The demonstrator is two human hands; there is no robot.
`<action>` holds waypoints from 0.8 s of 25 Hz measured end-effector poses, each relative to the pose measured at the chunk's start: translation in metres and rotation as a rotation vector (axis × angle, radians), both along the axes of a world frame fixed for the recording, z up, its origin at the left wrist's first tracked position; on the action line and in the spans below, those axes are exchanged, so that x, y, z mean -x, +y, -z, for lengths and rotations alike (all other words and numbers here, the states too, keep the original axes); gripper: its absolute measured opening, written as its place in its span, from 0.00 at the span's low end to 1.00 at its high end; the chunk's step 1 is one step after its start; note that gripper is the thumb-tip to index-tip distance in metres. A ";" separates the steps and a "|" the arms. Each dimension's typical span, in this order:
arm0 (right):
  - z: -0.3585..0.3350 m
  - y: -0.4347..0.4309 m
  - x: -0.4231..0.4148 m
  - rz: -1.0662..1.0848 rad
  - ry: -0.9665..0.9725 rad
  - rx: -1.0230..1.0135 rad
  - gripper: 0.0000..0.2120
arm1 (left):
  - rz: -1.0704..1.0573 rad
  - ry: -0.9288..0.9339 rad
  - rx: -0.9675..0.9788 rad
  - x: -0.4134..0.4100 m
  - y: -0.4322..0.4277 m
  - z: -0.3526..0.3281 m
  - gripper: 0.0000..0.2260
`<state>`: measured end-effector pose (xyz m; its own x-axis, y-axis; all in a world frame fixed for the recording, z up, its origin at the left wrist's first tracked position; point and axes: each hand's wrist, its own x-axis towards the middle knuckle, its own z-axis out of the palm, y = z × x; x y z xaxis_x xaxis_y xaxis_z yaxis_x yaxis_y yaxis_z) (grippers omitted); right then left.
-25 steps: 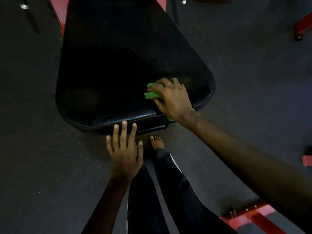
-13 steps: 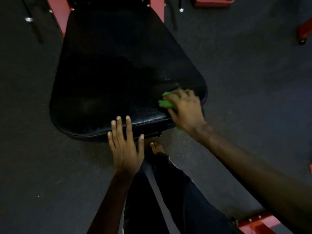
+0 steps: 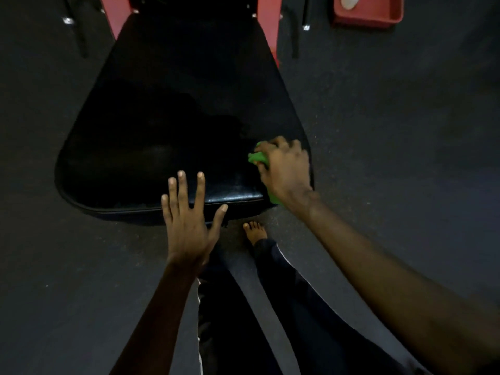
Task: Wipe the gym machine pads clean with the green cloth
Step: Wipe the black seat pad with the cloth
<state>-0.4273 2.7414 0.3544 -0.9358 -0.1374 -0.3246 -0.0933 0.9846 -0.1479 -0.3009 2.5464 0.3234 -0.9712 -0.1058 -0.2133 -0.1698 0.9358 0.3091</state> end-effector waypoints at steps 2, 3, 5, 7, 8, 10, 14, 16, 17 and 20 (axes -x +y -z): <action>-0.003 -0.013 -0.013 -0.122 0.016 0.055 0.21 | -0.022 0.006 -0.007 0.002 0.013 -0.002 0.35; -0.004 -0.009 -0.016 -0.184 0.021 0.084 0.21 | -0.033 0.009 -0.014 0.003 0.018 -0.003 0.35; 0.003 0.019 -0.003 -0.211 0.006 0.107 0.21 | -0.060 -0.003 -0.026 0.006 0.023 -0.003 0.35; 0.015 0.051 0.022 -0.109 -0.020 0.056 0.20 | -0.081 -0.018 -0.035 0.007 0.024 -0.002 0.36; 0.020 0.062 0.034 -0.016 -0.028 0.037 0.19 | -0.086 -0.015 -0.032 0.006 0.024 -0.001 0.36; 0.028 0.062 0.045 0.073 -0.024 0.039 0.17 | -0.083 -0.001 -0.024 0.007 0.026 -0.001 0.36; 0.016 0.000 0.019 -0.239 -0.066 0.162 0.19 | -0.124 0.025 -0.031 0.009 0.028 0.000 0.36; 0.006 -0.009 0.006 -0.395 -0.101 0.216 0.21 | -0.132 0.043 -0.033 0.011 0.032 -0.002 0.37; 0.006 -0.004 0.009 -0.424 -0.094 0.223 0.21 | -0.129 0.049 -0.033 0.014 0.034 -0.003 0.36; 0.017 0.023 0.036 -0.307 -0.076 0.174 0.19 | -0.142 0.036 -0.048 0.022 0.039 -0.006 0.36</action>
